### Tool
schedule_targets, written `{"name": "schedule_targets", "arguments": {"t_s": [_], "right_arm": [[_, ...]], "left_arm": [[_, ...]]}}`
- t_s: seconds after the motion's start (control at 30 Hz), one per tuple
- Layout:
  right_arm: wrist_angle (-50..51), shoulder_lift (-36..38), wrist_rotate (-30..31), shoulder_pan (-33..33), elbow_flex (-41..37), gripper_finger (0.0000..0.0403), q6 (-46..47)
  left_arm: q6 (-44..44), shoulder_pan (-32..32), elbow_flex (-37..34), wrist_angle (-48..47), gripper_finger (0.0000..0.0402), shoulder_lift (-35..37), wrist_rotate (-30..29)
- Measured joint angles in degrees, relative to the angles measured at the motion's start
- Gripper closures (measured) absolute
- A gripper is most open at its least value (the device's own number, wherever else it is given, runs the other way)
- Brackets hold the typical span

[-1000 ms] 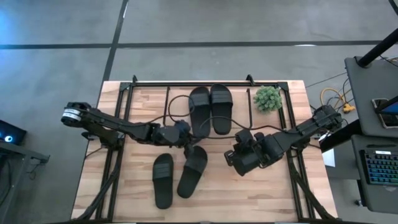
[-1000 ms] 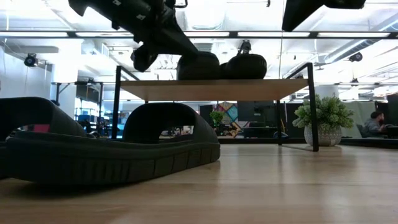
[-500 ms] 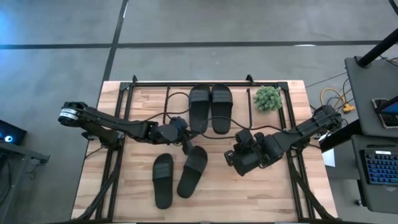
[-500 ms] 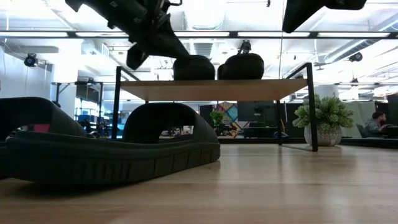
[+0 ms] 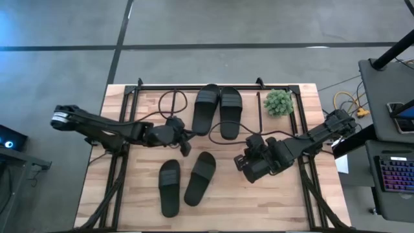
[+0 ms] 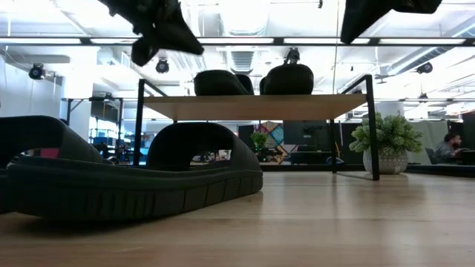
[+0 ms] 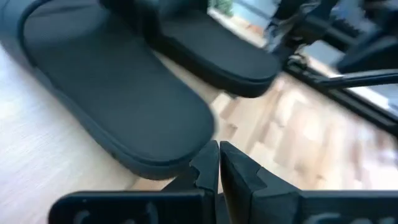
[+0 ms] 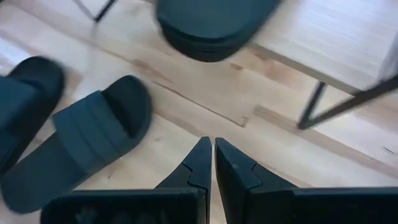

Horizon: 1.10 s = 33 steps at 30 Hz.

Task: Pick and place slides into the shelf
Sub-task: Adjust the black slides on the shelf

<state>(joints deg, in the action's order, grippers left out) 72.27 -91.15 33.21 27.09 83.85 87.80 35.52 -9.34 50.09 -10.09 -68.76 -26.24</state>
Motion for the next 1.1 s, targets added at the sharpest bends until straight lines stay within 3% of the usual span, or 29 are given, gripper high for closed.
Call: {"name": "schedule_targets", "arguments": {"t_s": [0.2, 0.63, 0.8, 0.97, 1.1], "right_arm": [[4.3, 0.0, -2.2, -3.0, 0.0, 0.039, 5.8], [-0.8, 0.0, -7.7, -16.9, -1.3, 0.039, -13.9], [-0.4, 0.0, -5.9, -19.4, -2.6, 0.039, -15.4], [0.6, 0.0, -1.6, -23.3, -2.7, 0.039, -14.6], [0.5, 0.0, -2.0, -28.6, -2.9, 0.039, -16.9]], "left_arm": [[0.1, -0.9, 0.0, -4.6, 0.0401, 5.8, 0.2], [1.7, -0.9, -1.1, -14.5, 0.0402, 15.8, -0.5], [1.8, -0.9, -1.1, -20.3, 0.0402, 16.8, -2.0], [1.7, -0.9, -0.9, -20.1, 0.0402, 19.1, -2.2], [1.7, -0.9, -0.9, -23.6, 0.0402, 22.1, -4.7]]}}
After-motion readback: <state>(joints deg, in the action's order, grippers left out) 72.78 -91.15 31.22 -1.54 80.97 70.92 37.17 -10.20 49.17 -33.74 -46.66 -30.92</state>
